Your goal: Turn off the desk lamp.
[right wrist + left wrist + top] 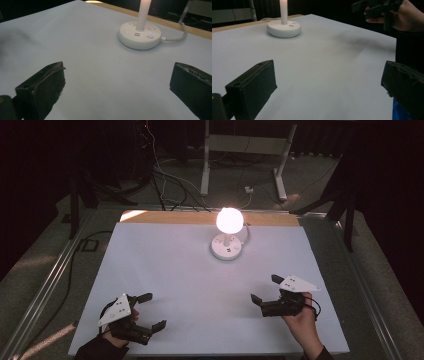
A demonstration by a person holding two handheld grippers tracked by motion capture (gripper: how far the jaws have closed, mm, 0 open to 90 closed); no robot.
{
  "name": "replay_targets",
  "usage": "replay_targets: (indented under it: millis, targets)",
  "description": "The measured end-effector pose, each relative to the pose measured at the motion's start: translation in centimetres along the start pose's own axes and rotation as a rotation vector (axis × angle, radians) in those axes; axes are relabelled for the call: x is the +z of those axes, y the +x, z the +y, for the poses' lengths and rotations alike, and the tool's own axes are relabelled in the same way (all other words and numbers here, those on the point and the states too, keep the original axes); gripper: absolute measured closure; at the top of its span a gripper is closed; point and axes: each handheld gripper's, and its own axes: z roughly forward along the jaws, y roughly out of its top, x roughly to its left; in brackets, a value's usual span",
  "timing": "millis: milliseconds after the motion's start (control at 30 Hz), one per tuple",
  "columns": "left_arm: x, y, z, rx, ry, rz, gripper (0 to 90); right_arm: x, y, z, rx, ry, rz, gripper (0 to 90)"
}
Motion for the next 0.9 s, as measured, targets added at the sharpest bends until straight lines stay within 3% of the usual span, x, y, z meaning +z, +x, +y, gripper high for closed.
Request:
replay_targets:
  millis: [900]
  targets:
    - [-0.2, 0.0, 0.1, -0.003, -0.007, -0.003, 0.5, 4.8, -0.2, 3.9, -0.019, -0.011, 0.068, 0.0]
